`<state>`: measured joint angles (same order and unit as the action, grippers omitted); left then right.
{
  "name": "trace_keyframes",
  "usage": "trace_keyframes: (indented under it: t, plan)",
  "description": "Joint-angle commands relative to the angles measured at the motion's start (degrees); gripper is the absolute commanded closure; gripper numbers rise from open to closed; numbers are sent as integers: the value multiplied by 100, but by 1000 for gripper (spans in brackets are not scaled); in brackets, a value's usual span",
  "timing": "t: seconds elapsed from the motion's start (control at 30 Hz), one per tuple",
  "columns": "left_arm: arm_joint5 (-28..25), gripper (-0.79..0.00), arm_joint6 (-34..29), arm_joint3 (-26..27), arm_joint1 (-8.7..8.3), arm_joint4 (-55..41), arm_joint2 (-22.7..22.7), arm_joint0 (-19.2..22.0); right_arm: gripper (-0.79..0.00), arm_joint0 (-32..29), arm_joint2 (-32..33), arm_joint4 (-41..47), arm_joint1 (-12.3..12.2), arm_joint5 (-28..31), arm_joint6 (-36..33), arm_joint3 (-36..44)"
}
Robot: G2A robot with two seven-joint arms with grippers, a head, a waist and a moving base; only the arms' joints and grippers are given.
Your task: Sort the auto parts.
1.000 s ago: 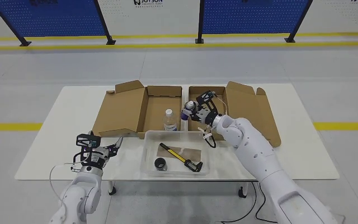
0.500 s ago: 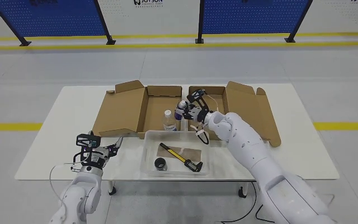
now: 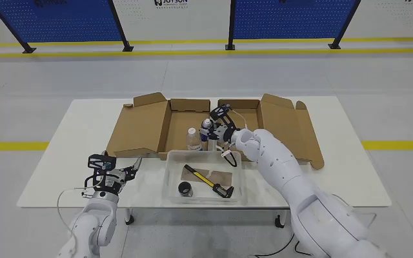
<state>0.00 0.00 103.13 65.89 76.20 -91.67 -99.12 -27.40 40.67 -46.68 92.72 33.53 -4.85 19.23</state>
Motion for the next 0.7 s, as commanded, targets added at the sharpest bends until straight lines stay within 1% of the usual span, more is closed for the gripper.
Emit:
trace_keyframes:
  t: [0.0,0.03,0.1,0.2,0.3,0.4,0.5,0.67]
  plan:
    - [0,-785,0,0,0,0,0,0,0,18,-15,-12,35,11,18,-67]
    - [0,-785,0,0,0,0,0,0,-31,28,-25,-22,54,22,23,-103]
    - [0,-785,0,0,0,0,0,0,-129,48,-33,-29,87,36,43,-170]
    - [0,-785,0,0,0,0,0,0,-197,75,-34,-25,127,65,67,-265]
    - [0,-785,0,0,0,0,0,0,-237,95,-34,-39,157,79,94,-339]
    - [0,-785,0,0,0,0,0,0,-259,116,-31,-53,180,95,106,-398]
    - [0,-785,0,0,0,0,0,0,-302,134,-23,-59,197,123,99,-451]
    - [0,-785,0,0,0,0,0,0,-320,154,6,-46,214,135,88,-518]
